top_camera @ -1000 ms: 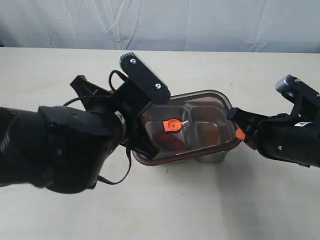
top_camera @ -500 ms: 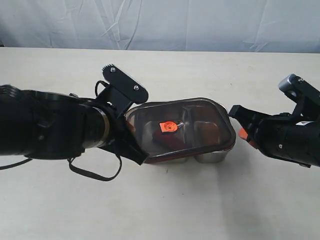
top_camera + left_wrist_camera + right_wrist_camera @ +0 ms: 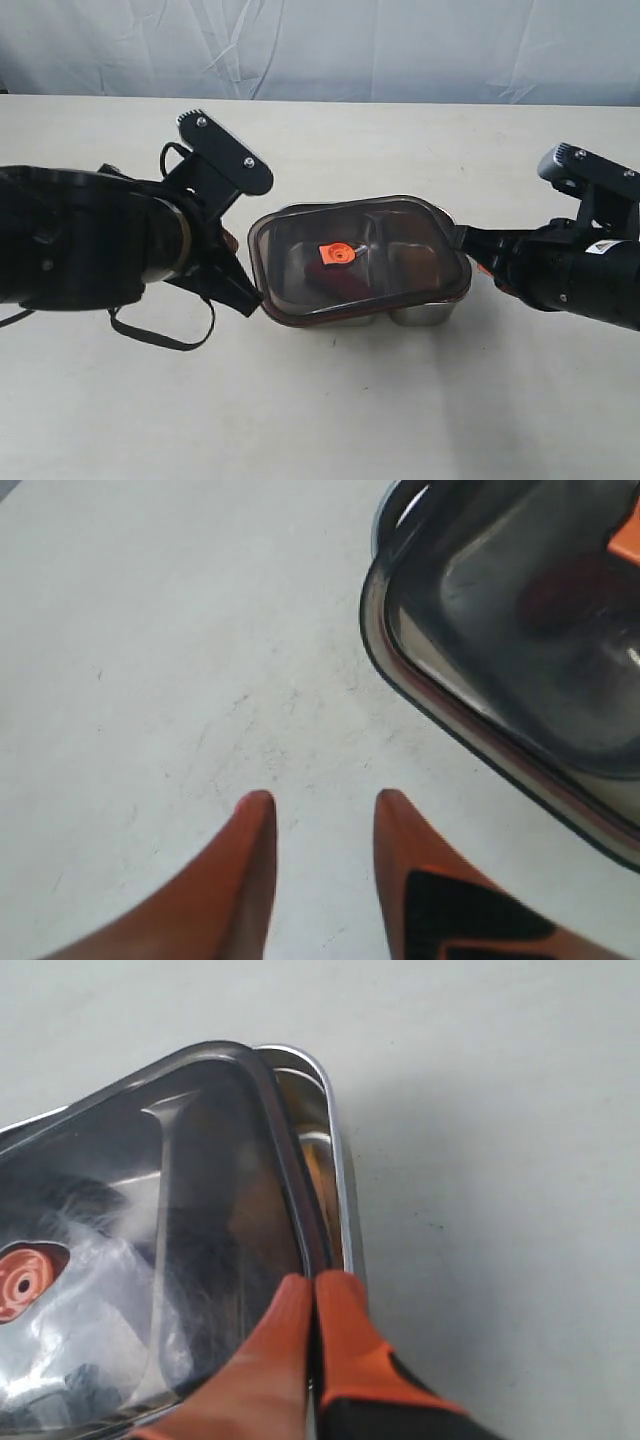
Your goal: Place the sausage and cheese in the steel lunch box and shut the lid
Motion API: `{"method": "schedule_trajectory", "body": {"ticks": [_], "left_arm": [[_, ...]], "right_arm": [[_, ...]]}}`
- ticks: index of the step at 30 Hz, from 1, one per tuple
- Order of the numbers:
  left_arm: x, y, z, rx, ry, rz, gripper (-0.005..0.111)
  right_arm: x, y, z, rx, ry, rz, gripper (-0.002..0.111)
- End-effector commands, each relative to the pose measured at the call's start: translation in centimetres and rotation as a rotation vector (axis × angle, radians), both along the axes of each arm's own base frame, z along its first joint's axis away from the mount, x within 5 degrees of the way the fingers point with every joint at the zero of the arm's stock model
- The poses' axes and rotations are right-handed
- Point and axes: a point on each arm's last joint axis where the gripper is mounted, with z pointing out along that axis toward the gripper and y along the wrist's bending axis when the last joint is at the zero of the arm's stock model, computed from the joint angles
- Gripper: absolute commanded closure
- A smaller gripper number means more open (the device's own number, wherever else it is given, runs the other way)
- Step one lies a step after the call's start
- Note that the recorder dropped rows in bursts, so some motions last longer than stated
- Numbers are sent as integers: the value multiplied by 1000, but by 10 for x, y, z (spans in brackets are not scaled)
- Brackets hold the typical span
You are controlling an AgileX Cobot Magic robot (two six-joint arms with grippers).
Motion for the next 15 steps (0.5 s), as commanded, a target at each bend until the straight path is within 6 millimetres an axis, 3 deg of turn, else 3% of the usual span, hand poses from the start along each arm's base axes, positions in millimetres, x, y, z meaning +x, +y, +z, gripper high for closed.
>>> {"method": "schedule_trajectory", "body": {"ticks": [1,6,9,15], "left_arm": [[5,11,4,-44,28,54,78],[17,23,-10,23,106,36,105],[27,32,-15,6,116,70,106],[49,44,-14,-196,95,122,106]], "right_arm": [[-1,3,0,-40,5,81,109],[-6,20,12,-92,123,330,109],[-12,34,21,-97,142,446,109],[-26,74,30,-87,30,574,109]]}}
